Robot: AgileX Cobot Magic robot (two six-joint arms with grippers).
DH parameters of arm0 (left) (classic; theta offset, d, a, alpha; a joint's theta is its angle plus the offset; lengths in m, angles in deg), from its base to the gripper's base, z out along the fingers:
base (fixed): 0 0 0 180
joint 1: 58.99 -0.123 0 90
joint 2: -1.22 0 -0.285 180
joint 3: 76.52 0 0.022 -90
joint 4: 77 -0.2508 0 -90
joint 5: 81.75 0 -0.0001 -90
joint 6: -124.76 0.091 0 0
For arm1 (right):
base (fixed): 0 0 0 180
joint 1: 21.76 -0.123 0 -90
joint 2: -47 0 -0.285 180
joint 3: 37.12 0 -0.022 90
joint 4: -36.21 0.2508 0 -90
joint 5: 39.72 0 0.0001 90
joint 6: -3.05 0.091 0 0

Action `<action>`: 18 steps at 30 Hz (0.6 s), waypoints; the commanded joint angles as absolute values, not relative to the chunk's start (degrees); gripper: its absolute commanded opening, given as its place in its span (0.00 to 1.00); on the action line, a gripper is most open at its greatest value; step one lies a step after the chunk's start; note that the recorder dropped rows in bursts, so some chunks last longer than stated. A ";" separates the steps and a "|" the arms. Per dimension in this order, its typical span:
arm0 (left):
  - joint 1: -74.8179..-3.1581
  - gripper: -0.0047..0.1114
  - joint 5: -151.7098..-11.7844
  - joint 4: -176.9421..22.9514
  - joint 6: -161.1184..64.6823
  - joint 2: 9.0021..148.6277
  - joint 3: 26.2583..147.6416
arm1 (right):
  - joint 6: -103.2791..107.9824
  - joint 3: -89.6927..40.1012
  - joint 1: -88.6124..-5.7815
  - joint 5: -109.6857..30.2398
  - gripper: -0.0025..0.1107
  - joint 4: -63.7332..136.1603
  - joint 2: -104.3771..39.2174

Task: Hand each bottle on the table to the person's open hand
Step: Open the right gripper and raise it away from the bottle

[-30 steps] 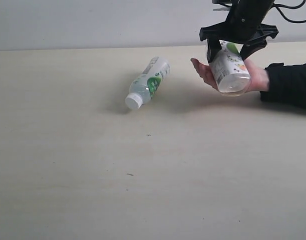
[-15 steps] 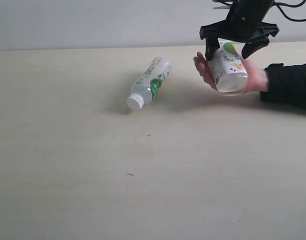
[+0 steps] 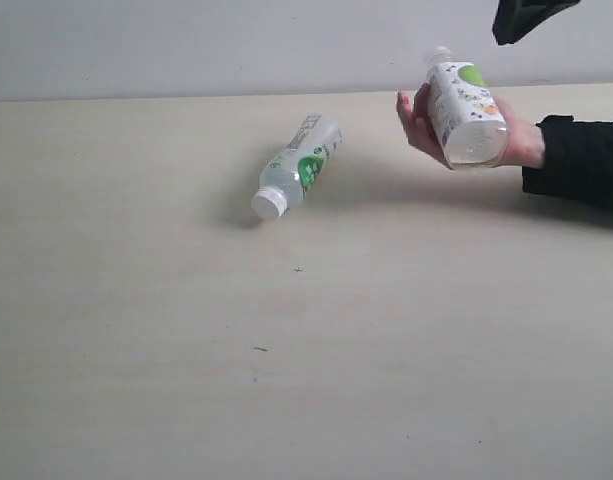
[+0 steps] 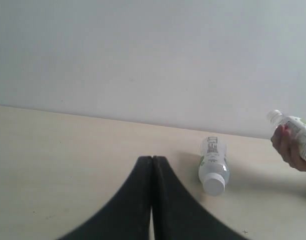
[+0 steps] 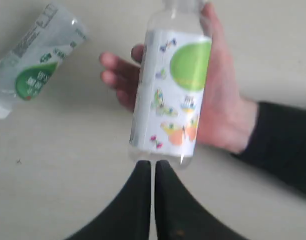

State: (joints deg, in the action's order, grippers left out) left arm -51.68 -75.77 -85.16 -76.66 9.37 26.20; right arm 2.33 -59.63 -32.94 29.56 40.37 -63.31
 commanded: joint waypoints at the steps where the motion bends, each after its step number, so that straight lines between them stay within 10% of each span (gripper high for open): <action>1: -51.74 0.05 -76.00 -85.44 -76.60 9.00 26.26 | 0.77 -43.40 -32.74 21.92 0.02 40.72 -49.10; 18: -51.74 0.05 -76.00 -85.44 -76.60 9.00 26.26 | 0.74 7.09 -32.74 1.49 0.02 46.76 18.24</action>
State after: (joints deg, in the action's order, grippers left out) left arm -51.68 -75.77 -85.16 -76.66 9.37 26.20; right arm 1.11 3.64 -32.94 2.14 43.51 11.98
